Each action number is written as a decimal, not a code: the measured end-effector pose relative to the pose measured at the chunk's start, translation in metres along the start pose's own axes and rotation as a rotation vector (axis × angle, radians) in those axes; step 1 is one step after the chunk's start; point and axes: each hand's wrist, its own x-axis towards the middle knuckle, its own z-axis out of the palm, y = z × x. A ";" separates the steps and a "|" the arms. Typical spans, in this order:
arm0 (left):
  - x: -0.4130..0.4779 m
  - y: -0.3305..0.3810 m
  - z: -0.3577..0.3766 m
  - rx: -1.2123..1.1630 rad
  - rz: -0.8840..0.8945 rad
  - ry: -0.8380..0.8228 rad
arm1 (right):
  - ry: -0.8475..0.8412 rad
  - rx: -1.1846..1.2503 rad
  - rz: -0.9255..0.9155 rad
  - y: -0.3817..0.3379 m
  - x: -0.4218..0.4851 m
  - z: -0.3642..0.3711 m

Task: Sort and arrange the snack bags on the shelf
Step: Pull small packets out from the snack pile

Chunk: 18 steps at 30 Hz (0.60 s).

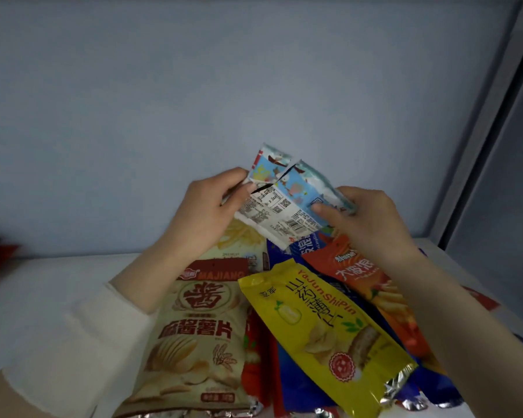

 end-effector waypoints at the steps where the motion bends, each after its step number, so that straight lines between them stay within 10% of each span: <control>1: -0.003 0.004 -0.004 -0.044 -0.015 0.002 | 0.006 0.075 0.007 -0.002 -0.004 -0.002; 12: -0.048 0.038 -0.013 -0.529 -0.206 -0.055 | 0.128 0.051 -0.254 -0.017 -0.102 -0.009; 18: -0.067 0.081 0.006 -0.591 -0.001 -0.194 | 0.301 0.119 -0.125 -0.023 -0.155 -0.050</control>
